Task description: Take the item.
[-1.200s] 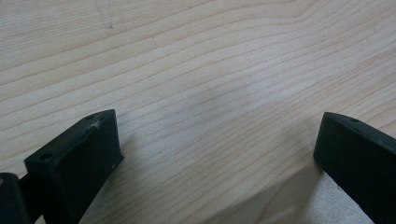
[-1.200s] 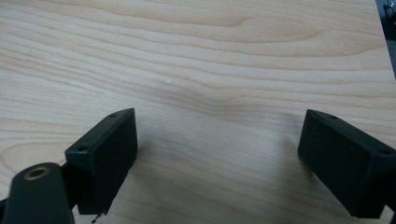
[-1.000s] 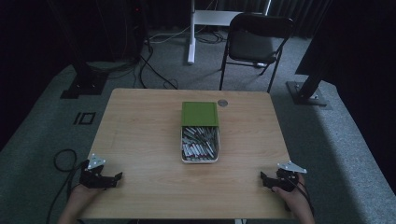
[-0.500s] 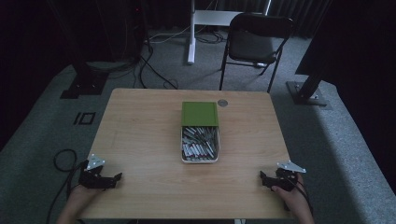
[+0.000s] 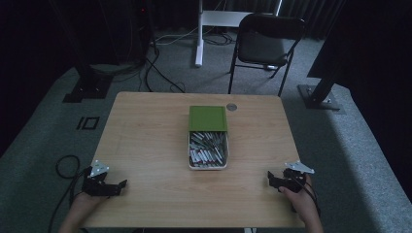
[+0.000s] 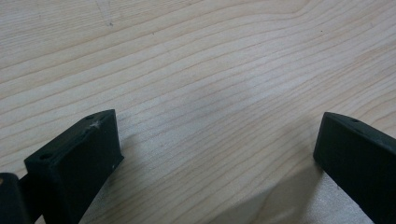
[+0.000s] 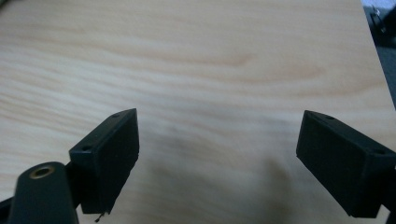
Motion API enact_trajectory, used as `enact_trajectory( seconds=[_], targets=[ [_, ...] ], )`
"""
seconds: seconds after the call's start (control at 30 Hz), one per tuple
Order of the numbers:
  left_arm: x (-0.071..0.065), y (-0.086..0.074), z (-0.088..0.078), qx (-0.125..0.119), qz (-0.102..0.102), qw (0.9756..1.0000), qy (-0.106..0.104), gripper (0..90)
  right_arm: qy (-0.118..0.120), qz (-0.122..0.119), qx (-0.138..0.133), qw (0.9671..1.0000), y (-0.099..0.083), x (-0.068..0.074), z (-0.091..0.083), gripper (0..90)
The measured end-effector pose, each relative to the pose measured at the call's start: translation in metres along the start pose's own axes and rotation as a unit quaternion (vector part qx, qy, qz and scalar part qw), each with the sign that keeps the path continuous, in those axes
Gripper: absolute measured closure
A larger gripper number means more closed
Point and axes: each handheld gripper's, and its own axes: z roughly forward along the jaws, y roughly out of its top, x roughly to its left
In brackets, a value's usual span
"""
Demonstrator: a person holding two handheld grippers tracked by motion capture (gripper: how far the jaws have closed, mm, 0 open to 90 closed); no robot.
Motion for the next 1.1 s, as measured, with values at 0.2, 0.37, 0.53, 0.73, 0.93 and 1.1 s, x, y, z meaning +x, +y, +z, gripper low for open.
enact_trajectory(
  seconds=[0.2,0.37,0.53,0.73,0.93,1.1],
  targets=[
    [0.000,0.000,0.000,0.000,0.000,1.0000,0.000,1.4,0.006,-0.007,-0.024,0.9997,0.015,0.006,-0.006,14.0],
    [0.000,0.000,0.000,0.001,0.000,1.0000,0.000,1.4,0.007,-0.015,-0.036,0.9992,0.029,0.009,-0.012,14.4],
    [0.000,0.000,0.000,0.001,-0.001,1.0000,0.000,1.4,0.011,-0.020,-0.045,0.9987,0.040,0.012,-0.017,14.4],
    [0.000,0.000,0.000,0.001,-0.001,1.0000,0.000,1.4,0.023,-0.031,-0.059,0.9975,0.054,0.021,-0.024,15.1],
    [0.000,0.000,0.000,0.001,-0.001,1.0000,0.000,1.4,0.036,-0.042,-0.068,0.9962,0.063,0.031,-0.025,15.2],
    [0.000,0.000,0.000,0.001,-0.001,1.0000,0.000,1.4,0.043,-0.047,-0.071,0.9954,0.073,0.041,-0.025,15.2]
  ],
)
